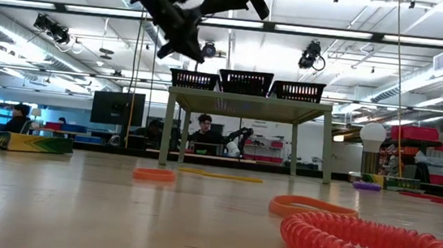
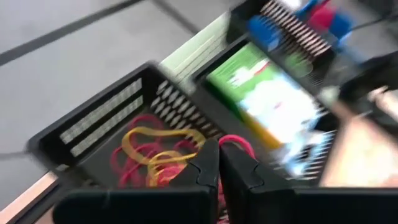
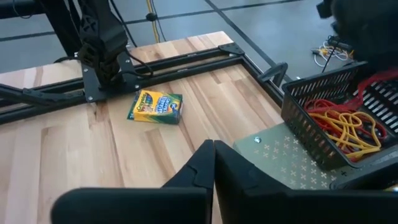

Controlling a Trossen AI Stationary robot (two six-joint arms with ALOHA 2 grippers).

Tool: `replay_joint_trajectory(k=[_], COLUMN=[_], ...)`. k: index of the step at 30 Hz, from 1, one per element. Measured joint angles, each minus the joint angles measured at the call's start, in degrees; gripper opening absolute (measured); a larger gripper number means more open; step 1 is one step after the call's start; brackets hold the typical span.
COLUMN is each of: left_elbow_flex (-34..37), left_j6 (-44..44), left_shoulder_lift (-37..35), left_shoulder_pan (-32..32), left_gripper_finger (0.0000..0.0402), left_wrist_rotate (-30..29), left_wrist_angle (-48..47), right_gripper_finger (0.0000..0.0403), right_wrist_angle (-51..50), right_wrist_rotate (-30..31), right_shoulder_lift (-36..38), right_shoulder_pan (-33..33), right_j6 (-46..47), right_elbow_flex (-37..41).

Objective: Pick & Place Office Desk Supplies
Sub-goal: Put the red rubber band into the left black bin on the shelf, then put the crayon box on the middle black bin on the shelf

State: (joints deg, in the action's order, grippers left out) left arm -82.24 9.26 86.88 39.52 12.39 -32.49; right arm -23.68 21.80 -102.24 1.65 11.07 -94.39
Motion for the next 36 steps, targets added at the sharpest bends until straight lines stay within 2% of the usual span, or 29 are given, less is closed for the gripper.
replay_joint_trajectory(k=[3,6,12,17,23,26,30,33,36], left_elbow_flex=[-3.0,-5.6,-11.7,-16.3,-17.1,-17.2,-17.1,-17.1,-16.4], left_j6=[-2.3,-4.1,-9.6,-12.6,-12.7,-13.3,-17.2,-19.0,-17.9], left_shoulder_lift=[2.6,3.7,3.9,3.9,3.9,4.8,6.1,5.2,2.5], left_shoulder_pan=[0.0,0.0,-0.4,-0.5,-0.5,-1.3,-3.2,-4.1,-5.0], left_gripper_finger=[0.0031,0.0071,0.0154,0.0201,0.0210,0.0205,0.0212,0.0219,0.0203], left_wrist_rotate=[-2.0,-2.1,-4.1,-6.4,-6.2,-4.0,-7.7,-10.0,-8.9], left_wrist_angle=[-4.5,-8.4,-16.8,-22.9,-26.1,-26.0,-27.5,-29.6,-31.7], right_gripper_finger=[0.0004,0.0009,0.0017,0.0005,0.0007,0.0009,0.0005,0.0003,0.0002], right_wrist_angle=[0.0,-0.1,-0.2,-0.1,-0.3,-0.5,-0.8,-5.0,-12.3], right_wrist_rotate=[0.0,-0.4,-1.1,-1.3,-1.3,-1.5,-2.6,-2.5,-1.3], right_shoulder_lift=[0.0,0.0,0.0,0.0,0.0,0.0,0.0,1.6,5.5], right_shoulder_pan=[0.0,0.0,0.0,-0.5,-1.2,-1.6,-2.0,-2.1,-2.6], right_j6=[0.0,0.0,0.0,0.1,0.0,0.0,0.0,0.0,0.6], right_elbow_flex=[0.0,0.0,0.0,0.0,0.0,0.0,0.0,0.1,0.1])
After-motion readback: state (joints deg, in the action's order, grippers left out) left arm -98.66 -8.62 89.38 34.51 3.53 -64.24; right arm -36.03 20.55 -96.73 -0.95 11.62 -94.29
